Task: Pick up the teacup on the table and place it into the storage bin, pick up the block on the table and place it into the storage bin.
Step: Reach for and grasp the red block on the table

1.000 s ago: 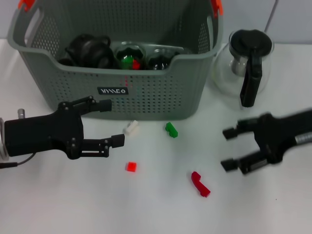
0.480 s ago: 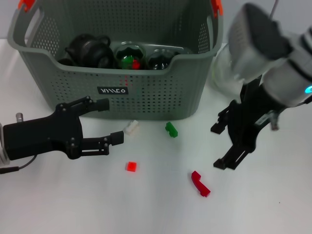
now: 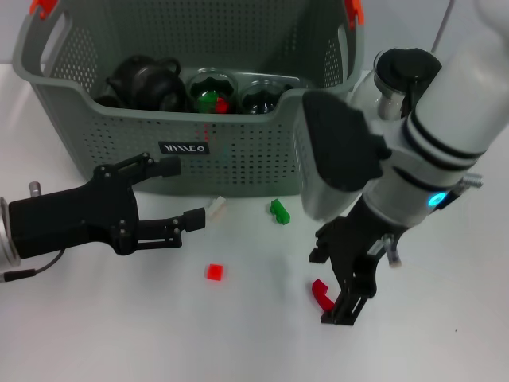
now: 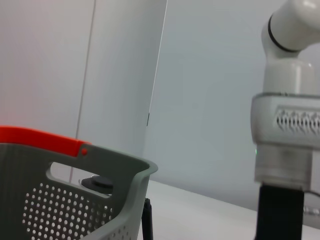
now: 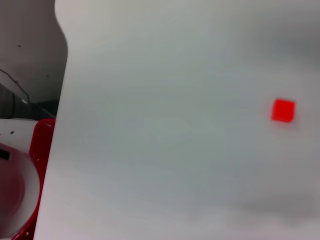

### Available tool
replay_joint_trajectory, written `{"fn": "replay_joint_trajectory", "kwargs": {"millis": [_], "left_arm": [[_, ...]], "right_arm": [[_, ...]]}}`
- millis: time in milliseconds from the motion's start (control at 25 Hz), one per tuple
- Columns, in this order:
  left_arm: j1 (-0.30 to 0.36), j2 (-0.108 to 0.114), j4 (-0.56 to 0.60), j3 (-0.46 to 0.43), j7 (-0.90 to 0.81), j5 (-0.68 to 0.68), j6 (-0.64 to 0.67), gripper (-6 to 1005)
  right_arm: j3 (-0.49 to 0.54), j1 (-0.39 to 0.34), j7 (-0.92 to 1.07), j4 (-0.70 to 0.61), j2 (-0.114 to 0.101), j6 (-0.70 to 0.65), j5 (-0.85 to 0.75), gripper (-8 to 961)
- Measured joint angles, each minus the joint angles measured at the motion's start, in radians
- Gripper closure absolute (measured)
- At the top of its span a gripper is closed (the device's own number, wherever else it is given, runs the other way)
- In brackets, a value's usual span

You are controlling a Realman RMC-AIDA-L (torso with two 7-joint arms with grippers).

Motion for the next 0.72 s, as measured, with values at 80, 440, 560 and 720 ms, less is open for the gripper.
{"fn": "replay_joint_trajectory", "kwargs": {"millis": [80, 440, 560, 720], "left_arm": [[-0.002, -0.001, 0.0, 0.0, 0.001, 0.0, -0.001, 63], [-0.005, -0.002, 0.002, 0.001, 0.003, 0.0, -0.002, 63], [-0.005, -0.002, 0.002, 0.001, 0.003, 0.0, -0.003, 63], [-0.003, -0.003, 0.008, 0.0, 0.011, 0.0, -0.008, 63]], "right_arm": [[-0.027, -0.003, 0.009, 0.015, 0.0, 0.014, 0.014, 12], [-0.037, -0.008, 0.069, 0.029, -0.003, 0.023, 0.049, 13], [-0.042, -0.006, 0.101, 0.029, -0.003, 0.027, 0.047, 13], [-0.07, -0.007, 0.134, 0.025, -0.006, 0.051, 0.044, 13]]}}
